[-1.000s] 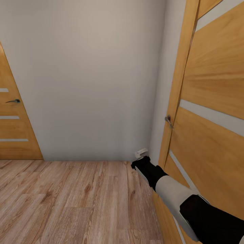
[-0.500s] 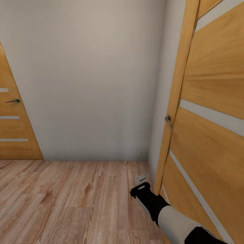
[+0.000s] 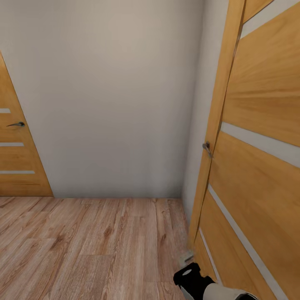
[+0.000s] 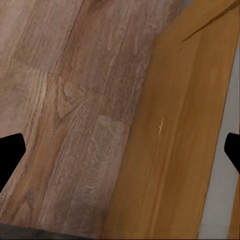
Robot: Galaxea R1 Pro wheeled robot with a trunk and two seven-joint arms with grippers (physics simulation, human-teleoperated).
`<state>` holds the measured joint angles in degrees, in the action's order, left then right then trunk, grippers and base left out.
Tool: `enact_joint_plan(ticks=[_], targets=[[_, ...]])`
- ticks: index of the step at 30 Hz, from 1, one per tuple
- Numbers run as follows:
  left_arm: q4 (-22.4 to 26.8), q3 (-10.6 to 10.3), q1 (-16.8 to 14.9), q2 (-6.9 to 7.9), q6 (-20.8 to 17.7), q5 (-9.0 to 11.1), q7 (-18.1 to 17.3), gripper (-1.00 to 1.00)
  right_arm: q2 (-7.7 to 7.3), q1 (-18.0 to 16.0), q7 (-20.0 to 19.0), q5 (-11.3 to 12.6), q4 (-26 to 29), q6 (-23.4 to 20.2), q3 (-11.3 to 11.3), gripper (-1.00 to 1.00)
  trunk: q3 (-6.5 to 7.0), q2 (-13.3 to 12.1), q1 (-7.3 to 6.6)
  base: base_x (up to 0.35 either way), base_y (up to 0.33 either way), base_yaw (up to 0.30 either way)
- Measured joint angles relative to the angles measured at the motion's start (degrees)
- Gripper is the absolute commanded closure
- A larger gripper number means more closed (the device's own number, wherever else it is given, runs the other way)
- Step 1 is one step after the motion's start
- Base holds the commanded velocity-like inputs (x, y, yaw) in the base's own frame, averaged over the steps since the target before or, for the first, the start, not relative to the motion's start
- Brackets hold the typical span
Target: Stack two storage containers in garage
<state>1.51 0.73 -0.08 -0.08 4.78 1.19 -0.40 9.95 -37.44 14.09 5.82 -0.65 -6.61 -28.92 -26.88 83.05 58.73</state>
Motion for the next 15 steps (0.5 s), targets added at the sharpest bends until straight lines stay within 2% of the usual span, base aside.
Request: enact_joint_plan(ticks=[4, 10, 15], targets=[[0.0, 0.0, 0.0, 0.00, 0.0, 0.0, 0.0, -1.00, 0.00, 5.8, 0.1, -0.2, -0.9, 1.4, 0.0, -1.00, 0.00, 0.0, 0.00, 0.000, 0.000, 0.000], [0.0, 0.0, 0.0, 0.00, 0.0, 0.0, 0.0, -1.00, 0.00, 9.3, 0.1, -0.3, -1.1, 3.1, -0.2, -1.00, 0.01, 0.0, 0.00, 0.000, 0.000, 0.000], [0.0, 0.0, 0.0, 0.00, 0.0, 0.0, 0.0, -1.00, 0.00, 14.3, 0.1, -0.3, -1.1, 5.2, -0.1, -1.00, 0.00, 0.0, 0.00, 0.000, 0.000, 0.000]])
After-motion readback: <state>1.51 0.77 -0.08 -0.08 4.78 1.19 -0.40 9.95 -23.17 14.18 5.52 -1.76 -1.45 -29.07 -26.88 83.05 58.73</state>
